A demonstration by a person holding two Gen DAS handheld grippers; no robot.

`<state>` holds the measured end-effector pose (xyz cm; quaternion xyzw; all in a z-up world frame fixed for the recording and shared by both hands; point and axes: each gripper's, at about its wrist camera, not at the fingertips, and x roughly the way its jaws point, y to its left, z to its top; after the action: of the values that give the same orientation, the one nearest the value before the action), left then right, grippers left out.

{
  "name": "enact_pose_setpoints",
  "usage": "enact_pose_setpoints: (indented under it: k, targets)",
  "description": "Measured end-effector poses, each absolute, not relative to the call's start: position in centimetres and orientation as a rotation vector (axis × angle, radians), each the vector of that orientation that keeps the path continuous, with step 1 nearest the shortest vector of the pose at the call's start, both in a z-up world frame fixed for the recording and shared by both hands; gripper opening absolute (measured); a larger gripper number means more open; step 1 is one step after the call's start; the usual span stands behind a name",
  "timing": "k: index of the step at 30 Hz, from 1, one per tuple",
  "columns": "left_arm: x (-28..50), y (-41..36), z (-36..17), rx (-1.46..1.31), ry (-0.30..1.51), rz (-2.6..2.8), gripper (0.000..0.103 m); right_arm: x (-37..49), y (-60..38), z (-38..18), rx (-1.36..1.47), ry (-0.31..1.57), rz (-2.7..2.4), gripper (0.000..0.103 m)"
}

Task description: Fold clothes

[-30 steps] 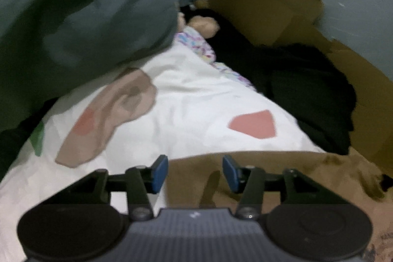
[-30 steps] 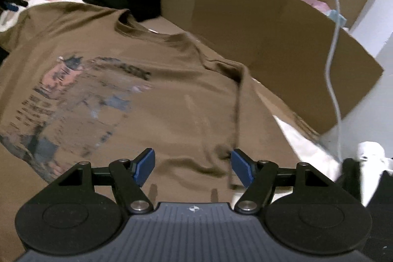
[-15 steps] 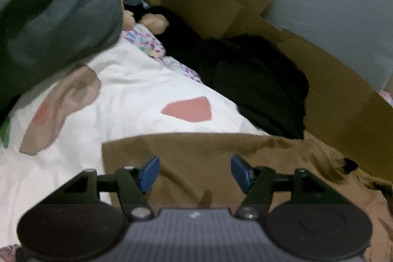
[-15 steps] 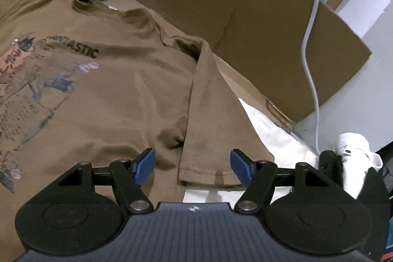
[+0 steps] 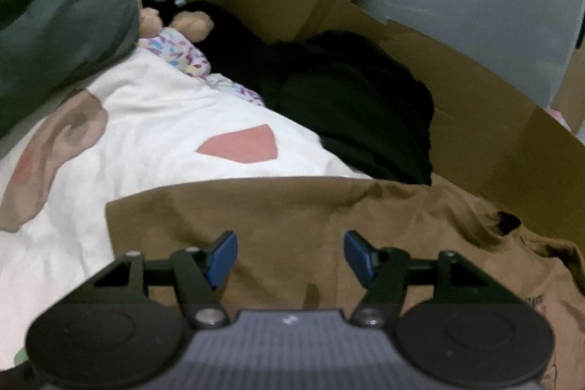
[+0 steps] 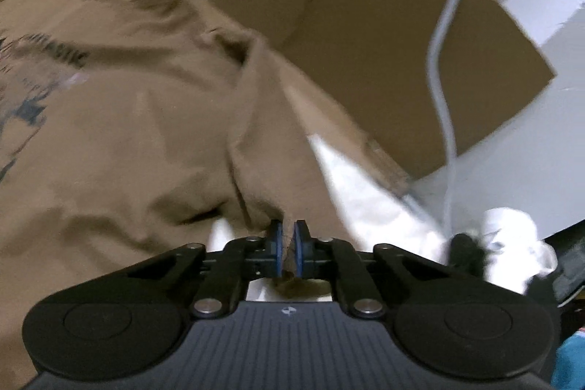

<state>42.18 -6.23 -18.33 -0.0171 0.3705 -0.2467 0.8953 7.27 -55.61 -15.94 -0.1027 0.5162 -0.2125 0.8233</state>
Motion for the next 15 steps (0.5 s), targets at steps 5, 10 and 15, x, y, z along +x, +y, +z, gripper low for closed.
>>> enact_pose_setpoints:
  k: [5,10,15]
  targets:
    - [42.3,-6.9,-18.6,-0.053,0.78,-0.523,0.068,7.9,-58.6,-15.0,-0.236,1.083,-0.508,0.006]
    - [42.1,-7.5,-19.0,-0.029,0.804,-0.547,0.068,8.9,-61.9,-14.6,-0.237,1.079,-0.553,0.006]
    - [42.4,-7.4,-19.3,-0.04,0.822,-0.548,0.067,9.7,-64.2,-14.5,-0.249,1.055,-0.598,0.006]
